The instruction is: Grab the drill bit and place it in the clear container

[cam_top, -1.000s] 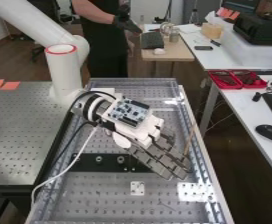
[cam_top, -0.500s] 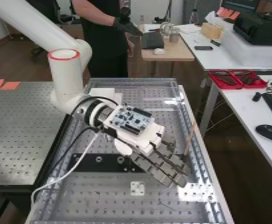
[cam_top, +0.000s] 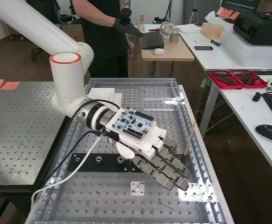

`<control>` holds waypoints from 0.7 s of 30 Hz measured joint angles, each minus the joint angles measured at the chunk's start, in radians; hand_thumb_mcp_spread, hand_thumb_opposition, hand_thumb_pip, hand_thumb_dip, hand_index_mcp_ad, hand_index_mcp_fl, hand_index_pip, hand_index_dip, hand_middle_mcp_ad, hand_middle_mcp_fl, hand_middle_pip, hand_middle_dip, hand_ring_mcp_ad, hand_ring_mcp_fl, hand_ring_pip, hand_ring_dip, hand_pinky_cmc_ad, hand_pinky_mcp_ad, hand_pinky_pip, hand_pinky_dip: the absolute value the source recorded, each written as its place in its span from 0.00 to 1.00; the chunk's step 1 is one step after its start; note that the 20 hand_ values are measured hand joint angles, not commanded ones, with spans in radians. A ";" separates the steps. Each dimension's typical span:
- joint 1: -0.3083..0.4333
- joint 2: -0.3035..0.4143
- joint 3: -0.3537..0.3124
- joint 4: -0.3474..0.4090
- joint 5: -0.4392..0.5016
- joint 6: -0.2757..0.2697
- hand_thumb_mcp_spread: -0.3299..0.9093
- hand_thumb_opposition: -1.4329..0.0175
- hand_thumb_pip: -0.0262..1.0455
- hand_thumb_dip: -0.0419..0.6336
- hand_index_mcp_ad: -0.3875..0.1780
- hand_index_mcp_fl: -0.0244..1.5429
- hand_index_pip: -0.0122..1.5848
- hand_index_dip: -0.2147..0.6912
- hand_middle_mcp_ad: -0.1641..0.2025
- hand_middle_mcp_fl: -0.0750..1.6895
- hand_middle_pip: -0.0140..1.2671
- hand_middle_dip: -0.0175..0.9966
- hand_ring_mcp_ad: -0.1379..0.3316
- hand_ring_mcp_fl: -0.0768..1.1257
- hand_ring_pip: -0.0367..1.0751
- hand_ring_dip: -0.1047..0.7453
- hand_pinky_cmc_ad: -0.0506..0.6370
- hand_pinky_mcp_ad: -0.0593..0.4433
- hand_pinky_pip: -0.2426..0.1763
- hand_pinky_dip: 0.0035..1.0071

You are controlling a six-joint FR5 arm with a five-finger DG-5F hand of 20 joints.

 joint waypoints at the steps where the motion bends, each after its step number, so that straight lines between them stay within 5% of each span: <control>1: -0.001 -0.001 0.002 -0.003 -0.002 -0.002 0.69 0.39 0.55 0.53 0.43 0.23 0.77 0.67 0.65 0.21 0.11 0.25 0.65 0.13 0.13 0.16 0.37 0.33 0.43 0.13; 15: -0.007 -0.007 0.018 -0.030 -0.034 -0.027 0.73 0.36 0.55 0.53 0.41 0.33 0.82 0.66 0.66 0.21 0.11 0.25 0.65 0.14 0.12 0.17 0.40 0.33 0.43 0.13; 21: -0.012 -0.005 0.023 -0.038 -0.045 -0.046 0.72 0.36 0.51 0.53 0.31 0.35 0.82 0.65 0.65 0.22 0.11 0.25 0.65 0.15 0.12 0.17 0.41 0.32 0.42 0.13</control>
